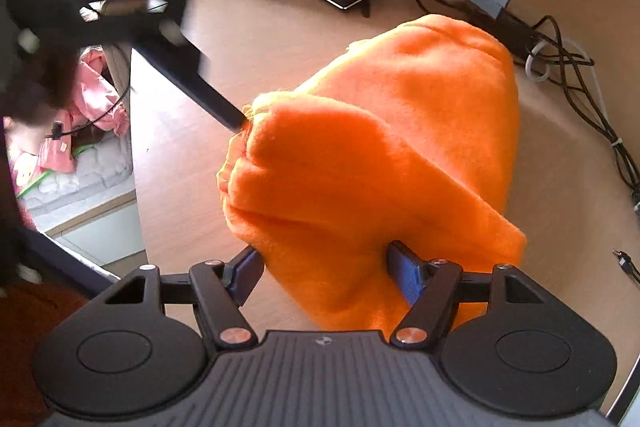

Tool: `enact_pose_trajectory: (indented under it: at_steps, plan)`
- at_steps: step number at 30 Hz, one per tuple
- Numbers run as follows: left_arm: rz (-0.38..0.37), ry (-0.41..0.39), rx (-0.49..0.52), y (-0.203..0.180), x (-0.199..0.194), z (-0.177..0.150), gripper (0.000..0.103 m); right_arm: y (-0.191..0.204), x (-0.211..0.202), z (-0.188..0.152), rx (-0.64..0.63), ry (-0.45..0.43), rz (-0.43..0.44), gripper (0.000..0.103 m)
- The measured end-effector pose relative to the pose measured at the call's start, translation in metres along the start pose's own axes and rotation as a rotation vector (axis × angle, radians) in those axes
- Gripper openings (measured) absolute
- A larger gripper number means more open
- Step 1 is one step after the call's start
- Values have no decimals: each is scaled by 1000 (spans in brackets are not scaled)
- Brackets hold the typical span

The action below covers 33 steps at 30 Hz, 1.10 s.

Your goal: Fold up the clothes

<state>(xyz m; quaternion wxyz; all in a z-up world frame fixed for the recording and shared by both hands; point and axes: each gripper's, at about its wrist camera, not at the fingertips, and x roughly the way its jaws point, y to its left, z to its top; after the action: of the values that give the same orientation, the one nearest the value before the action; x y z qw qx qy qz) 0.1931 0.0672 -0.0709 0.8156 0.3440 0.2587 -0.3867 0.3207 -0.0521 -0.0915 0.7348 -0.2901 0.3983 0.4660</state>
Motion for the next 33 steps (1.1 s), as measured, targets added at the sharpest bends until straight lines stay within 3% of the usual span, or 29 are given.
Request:
enact_pose_trajectory:
  at_steps: [3, 5, 8, 10, 13, 17, 21, 25, 26, 29, 33]
  plan:
    - [17, 47, -36, 14, 28, -5, 94, 1, -8, -1, 3, -18, -17, 70]
    - [-7, 72, -150, 33, 39, -9, 94, -4, -23, -6, 92, -67, -38, 70]
    - [-91, 69, -387, 64, 48, -23, 94, -16, -53, -27, 400, -173, -57, 72]
    - [-135, 51, -518, 79, 52, -28, 94, -23, -66, -54, 677, -247, -31, 78]
    - [-190, 20, -657, 95, 54, -34, 96, -30, -57, -91, 1014, -323, 45, 78]
    - [-235, 5, -754, 108, 61, -35, 96, -37, -24, -106, 1236, -380, 77, 78]
    - [-237, 4, -774, 104, 54, -38, 97, -43, 13, -91, 1329, -453, 90, 75]
    - [-230, -3, -802, 102, 57, -36, 97, -46, 9, -79, 1300, -452, 69, 47]
    - [-242, -10, -817, 99, 56, -34, 97, -47, 2, -78, 1271, -444, 50, 46]
    - [-363, -71, -858, 80, 55, -19, 97, -54, -33, -81, 1139, -390, -64, 44]
    - [-498, -148, -751, 43, 42, 16, 96, -64, -76, -85, 984, -310, -208, 41]
